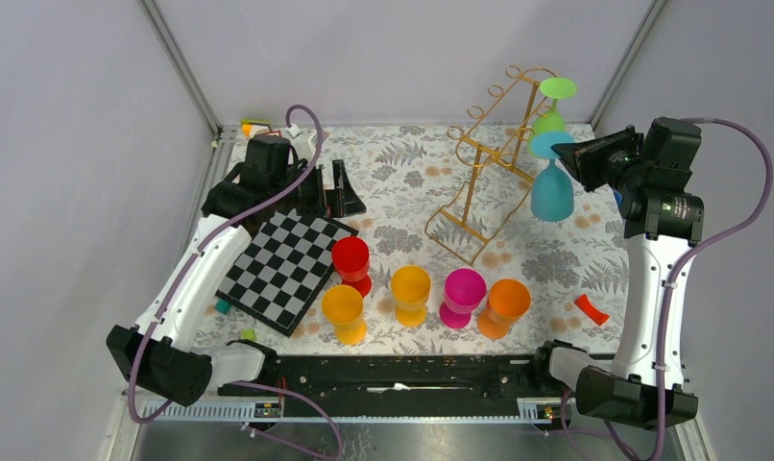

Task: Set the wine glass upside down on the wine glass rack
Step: Turn the wine glass upside down at the wine rack.

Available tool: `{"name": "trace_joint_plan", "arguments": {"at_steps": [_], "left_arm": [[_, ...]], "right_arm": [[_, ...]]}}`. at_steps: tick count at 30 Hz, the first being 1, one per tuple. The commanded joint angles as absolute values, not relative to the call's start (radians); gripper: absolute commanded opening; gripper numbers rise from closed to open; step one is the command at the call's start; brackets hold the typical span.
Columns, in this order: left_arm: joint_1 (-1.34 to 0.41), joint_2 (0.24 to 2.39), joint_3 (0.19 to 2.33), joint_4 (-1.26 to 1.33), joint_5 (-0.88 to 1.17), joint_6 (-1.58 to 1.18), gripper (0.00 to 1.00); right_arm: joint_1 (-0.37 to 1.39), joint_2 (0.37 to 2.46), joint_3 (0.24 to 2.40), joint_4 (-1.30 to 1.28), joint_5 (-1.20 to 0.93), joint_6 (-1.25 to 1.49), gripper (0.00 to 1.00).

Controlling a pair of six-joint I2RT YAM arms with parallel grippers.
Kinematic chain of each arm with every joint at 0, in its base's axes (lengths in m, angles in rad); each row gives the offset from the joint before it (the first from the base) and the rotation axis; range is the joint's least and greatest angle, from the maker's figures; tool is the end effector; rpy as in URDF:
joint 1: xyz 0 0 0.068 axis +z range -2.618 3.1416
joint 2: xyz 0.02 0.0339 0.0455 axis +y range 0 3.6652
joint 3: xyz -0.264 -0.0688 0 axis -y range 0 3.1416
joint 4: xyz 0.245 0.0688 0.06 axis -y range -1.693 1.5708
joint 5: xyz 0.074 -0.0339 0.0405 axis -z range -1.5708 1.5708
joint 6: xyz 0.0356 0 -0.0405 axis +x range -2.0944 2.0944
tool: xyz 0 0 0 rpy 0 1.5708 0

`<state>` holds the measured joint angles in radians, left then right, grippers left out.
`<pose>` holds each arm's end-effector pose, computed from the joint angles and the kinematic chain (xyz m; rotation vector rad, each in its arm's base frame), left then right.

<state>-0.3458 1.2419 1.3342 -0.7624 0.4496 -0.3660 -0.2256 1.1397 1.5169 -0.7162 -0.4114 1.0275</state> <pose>0.2359 -0.1014 0.3798 0.2308 2.3004 -0.8796 0.2136 -0.0344 0.4639 0.9198 1.7670 0.9229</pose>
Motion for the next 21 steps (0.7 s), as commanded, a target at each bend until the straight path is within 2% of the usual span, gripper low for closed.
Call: {"name": "trace_joint_plan", "arguments": {"at_steps": [1, 21], "left_arm": [[-0.348, 1.250, 1.394, -0.726, 0.492, -0.359, 0.99], [-0.348, 1.265, 1.404, -0.719, 0.493, -0.378, 0.99]], "right_arm": [[-0.244, 1.129, 1.513, -0.609, -0.407, 1.110, 0.00], [-0.252, 1.242, 1.588, -0.550, -0.362, 1.156, 0.00]]}}
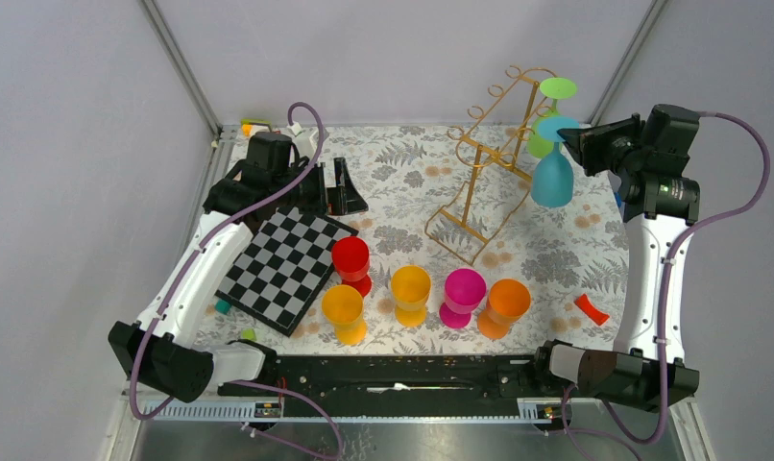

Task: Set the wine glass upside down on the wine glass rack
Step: Turn the wine glass upside down at the wine rack.

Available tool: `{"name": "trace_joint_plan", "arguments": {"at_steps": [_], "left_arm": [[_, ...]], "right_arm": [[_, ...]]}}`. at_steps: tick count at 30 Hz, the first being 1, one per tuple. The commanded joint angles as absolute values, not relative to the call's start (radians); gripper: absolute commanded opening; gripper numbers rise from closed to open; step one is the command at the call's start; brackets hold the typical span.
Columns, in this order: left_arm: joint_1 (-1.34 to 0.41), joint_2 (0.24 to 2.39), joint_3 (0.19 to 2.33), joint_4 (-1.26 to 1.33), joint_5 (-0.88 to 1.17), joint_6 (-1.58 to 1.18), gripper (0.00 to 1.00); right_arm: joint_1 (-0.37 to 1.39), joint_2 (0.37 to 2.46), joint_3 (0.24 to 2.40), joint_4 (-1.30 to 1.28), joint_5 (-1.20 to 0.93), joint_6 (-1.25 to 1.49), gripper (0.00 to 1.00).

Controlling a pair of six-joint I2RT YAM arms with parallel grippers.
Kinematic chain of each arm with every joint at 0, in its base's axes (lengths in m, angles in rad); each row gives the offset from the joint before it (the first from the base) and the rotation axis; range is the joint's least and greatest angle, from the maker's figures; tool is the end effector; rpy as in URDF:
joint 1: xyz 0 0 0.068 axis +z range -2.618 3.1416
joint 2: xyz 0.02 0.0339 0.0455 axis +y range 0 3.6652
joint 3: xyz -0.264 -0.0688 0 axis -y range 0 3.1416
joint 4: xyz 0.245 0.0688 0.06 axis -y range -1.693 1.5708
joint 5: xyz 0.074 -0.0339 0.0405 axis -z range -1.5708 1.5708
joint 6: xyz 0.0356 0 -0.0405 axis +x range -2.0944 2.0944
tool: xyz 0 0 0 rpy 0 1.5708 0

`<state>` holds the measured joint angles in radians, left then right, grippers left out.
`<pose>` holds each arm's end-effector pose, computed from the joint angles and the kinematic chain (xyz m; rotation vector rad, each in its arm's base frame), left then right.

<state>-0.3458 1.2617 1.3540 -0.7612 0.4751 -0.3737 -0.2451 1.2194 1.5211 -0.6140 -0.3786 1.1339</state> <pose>0.2400 -0.1038 0.3818 0.2372 2.3006 -0.9121 0.2429 -0.0472 0.4586 1.0347 1.6841 0.9513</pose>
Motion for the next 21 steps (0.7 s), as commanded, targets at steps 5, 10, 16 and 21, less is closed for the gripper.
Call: {"name": "trace_joint_plan", "arguments": {"at_steps": [5, 10, 16, 21], "left_arm": [[-0.348, 1.270, 1.413, -0.720, 0.485, -0.377, 0.99], [-0.348, 1.272, 1.424, -0.720, 0.458, -0.366, 0.99], [-0.348, 1.270, 1.453, -0.728, 0.387, -0.332, 0.99], [-0.348, 1.271, 1.460, -0.735, 0.367, -0.315, 0.99]], "right_arm": [[-0.253, 1.286, 1.616, -0.517, -0.366, 1.167, 0.00], [-0.252, 1.328, 1.637, -0.505, -0.378, 1.175, 0.00], [-0.252, 1.353, 1.645, -0.488, -0.375, 1.188, 0.00], [-0.252, 1.379, 1.661, -0.485, -0.378, 1.185, 0.00]]}}
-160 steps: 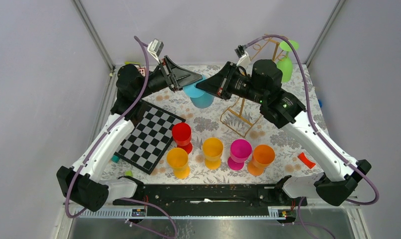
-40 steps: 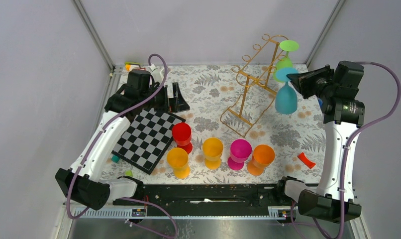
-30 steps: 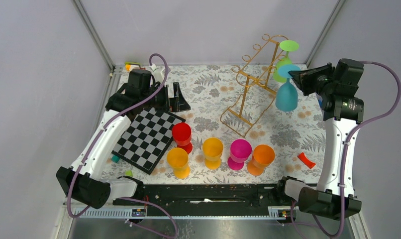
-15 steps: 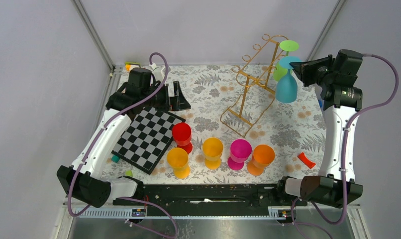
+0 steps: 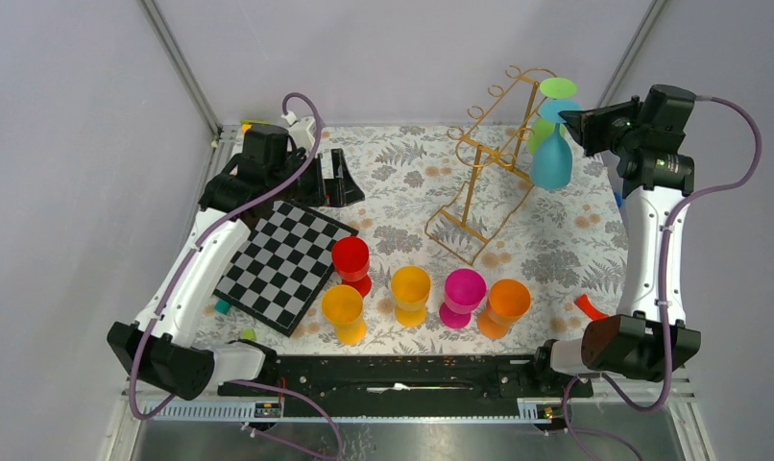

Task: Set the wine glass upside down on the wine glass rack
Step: Turn the wine glass upside down at the wine rack.

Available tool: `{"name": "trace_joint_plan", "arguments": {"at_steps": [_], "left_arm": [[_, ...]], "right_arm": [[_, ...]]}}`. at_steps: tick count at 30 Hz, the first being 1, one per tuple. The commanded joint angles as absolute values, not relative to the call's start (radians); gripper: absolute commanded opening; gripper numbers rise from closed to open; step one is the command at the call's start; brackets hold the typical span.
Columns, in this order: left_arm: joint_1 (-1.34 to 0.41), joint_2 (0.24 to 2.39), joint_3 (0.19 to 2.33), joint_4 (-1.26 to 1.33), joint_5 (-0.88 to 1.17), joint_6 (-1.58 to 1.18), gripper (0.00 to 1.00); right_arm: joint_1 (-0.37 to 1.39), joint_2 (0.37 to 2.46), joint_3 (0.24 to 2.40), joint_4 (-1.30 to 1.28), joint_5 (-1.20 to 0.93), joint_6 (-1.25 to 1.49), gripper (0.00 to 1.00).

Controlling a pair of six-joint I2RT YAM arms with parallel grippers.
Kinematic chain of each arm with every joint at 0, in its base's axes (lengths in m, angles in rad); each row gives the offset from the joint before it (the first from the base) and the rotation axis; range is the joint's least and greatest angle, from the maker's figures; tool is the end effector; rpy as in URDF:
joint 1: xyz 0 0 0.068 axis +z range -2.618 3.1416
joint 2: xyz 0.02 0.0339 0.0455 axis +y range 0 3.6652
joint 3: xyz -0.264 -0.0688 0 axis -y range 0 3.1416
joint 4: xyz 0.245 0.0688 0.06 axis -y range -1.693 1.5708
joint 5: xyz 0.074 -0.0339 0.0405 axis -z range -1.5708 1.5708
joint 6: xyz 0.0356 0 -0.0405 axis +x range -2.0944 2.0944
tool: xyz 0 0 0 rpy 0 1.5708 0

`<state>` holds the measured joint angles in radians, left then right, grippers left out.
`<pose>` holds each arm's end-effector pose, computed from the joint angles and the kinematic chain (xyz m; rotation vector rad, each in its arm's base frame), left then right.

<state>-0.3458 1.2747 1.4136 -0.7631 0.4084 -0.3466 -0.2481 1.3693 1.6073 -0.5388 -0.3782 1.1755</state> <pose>0.2434 -0.1027 0.3970 0.2375 2.2484 -0.8287 0.2876 -0.0593 0.4565 1.0667 1.6579 0.9775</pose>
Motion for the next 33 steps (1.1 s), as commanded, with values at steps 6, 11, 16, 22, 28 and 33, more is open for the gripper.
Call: {"name": "trace_joint_plan", "arguments": {"at_steps": [6, 11, 16, 22, 28, 33], "left_arm": [[-0.348, 1.283, 1.469, -0.735, 0.376, -0.317, 0.99], [-0.348, 1.290, 1.471, -0.735, 0.377, -0.320, 0.99], [-0.348, 1.289, 1.465, -0.735, 0.377, -0.325, 0.99], [-0.348, 1.287, 1.460, -0.735, 0.375, -0.328, 0.99], [-0.348, 1.287, 1.456, -0.735, 0.373, -0.331, 0.99], [-0.347, 1.284, 1.451, -0.735, 0.373, -0.334, 0.99]], "right_arm": [[-0.253, 1.404, 1.657, -0.470, -0.382, 1.200, 0.00], [-0.252, 1.423, 1.656, -0.444, -0.394, 1.218, 0.00], [-0.252, 1.442, 1.660, -0.433, -0.404, 1.226, 0.00], [-0.252, 1.469, 1.667, -0.414, -0.418, 1.241, 0.00], [-0.252, 1.477, 1.663, -0.407, -0.418, 1.245, 0.00], [-0.252, 1.484, 1.662, -0.405, -0.419, 1.245, 0.00]]}}
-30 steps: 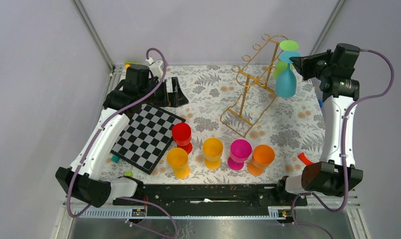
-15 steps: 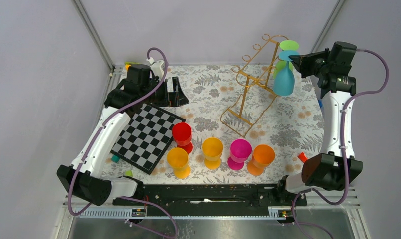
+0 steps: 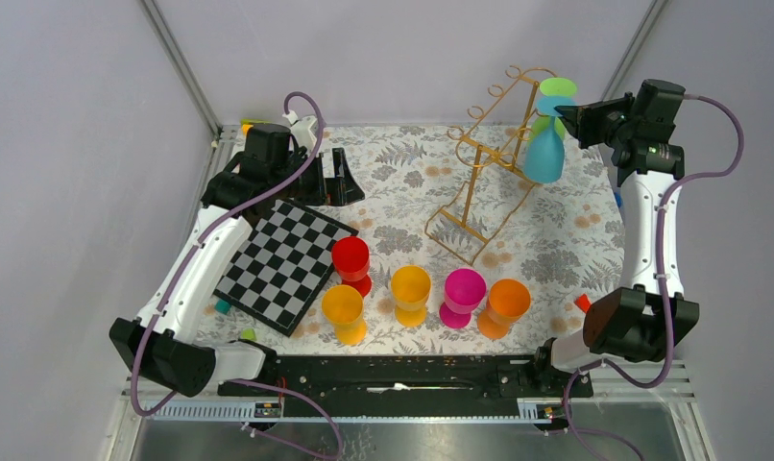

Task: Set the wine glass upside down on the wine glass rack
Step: Turn the wine glass upside down at the wine rack.

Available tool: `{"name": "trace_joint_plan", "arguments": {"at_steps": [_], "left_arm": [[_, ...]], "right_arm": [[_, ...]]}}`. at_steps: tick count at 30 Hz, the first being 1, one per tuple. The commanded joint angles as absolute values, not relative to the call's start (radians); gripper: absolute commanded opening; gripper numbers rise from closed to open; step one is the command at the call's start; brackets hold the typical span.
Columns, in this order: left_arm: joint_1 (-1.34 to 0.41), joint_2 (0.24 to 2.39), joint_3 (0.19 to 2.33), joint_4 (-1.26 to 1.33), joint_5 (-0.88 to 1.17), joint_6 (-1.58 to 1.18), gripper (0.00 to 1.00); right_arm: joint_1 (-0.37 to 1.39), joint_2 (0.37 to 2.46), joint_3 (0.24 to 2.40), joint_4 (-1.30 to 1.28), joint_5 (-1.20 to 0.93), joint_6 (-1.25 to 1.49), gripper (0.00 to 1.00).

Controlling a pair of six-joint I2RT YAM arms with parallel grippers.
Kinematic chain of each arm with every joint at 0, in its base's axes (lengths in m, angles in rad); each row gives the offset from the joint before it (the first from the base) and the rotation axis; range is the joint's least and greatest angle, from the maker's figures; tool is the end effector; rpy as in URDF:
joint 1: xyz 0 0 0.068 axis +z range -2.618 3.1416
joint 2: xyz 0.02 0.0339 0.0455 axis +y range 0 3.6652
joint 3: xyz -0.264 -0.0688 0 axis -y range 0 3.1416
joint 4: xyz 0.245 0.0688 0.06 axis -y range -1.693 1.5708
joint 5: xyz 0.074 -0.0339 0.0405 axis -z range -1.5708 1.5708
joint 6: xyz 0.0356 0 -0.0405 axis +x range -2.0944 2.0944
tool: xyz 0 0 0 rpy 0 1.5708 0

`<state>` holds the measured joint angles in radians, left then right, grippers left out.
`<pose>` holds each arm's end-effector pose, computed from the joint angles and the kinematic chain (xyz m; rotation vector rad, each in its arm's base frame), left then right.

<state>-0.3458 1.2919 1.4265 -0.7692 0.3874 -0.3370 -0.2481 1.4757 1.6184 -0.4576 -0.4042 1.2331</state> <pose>0.2478 -0.1036 0.3962 0.2339 2.2569 -0.7995 0.3237 -0.0676 0.4375 1.1173 1.6582 1.0359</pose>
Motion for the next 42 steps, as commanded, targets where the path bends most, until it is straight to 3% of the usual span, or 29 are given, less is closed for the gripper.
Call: {"name": "trace_joint_plan", "arguments": {"at_steps": [1, 42], "left_arm": [[-0.348, 1.284, 1.451, -0.734, 0.374, -0.334, 0.99], [-0.348, 1.264, 1.409, -0.735, 0.370, -0.358, 0.99]], "right_arm": [[-0.252, 1.484, 1.658, -0.400, -0.420, 1.245, 0.00], [-0.249, 1.536, 1.594, -0.313, -0.459, 1.276, 0.00]]}}
